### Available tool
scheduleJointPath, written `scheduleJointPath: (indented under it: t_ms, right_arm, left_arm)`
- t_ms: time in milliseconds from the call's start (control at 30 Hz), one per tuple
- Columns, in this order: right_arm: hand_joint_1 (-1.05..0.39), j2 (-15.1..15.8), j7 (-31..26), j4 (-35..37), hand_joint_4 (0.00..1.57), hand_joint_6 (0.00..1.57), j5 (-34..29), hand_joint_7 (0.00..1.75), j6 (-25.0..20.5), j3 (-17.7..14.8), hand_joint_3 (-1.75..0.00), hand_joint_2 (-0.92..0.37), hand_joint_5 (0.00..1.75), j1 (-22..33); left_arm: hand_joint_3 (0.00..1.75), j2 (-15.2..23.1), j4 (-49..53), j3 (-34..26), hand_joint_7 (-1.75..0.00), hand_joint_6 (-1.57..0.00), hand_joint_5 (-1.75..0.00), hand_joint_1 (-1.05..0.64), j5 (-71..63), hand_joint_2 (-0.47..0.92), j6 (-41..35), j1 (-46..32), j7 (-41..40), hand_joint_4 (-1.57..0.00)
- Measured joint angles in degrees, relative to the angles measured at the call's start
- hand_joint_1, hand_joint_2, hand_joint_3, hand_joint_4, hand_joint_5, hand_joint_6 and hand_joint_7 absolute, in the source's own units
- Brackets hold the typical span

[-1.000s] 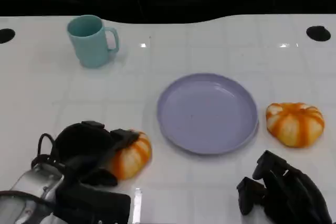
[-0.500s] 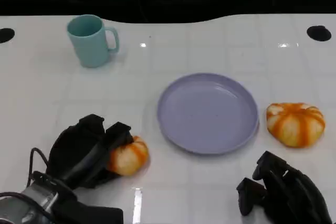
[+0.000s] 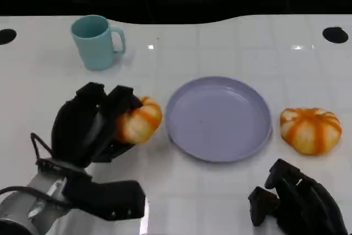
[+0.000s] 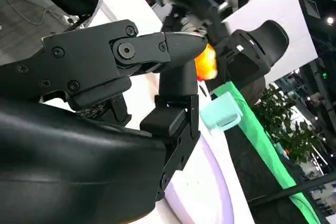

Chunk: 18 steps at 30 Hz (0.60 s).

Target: Grasp the bread from the table and place it into the plate.

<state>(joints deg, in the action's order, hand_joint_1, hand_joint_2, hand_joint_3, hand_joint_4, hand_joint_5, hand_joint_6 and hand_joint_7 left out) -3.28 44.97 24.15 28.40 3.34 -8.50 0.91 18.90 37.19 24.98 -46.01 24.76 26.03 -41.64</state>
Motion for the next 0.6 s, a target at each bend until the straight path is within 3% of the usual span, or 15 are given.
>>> scheduleJointPath:
  t_ms: [233, 600]
  right_arm:
    - [-0.56, 0.02, -0.02, 0.02, 0.77, 0.70, -0.04, 1.40, -0.25, 0.07, -0.23, -0.92, 1.68, 0.04]
    - [-0.57, 0.02, -0.25, -0.26, 0.79, 0.72, -0.03, 1.39, -0.85, 0.17, -0.23, -0.92, 1.66, 0.30]
  left_arm:
    - [1.08, -3.28, -5.79, -0.55, -1.75, -0.64, -1.75, -0.20, 0.90, 0.49, -3.15, 0.79, 5.46, -0.85]
    - [1.13, -8.94, -1.63, 2.51, -1.75, -0.71, -1.75, -0.25, 0.92, 0.49, -2.16, 9.70, 12.45, -0.88]
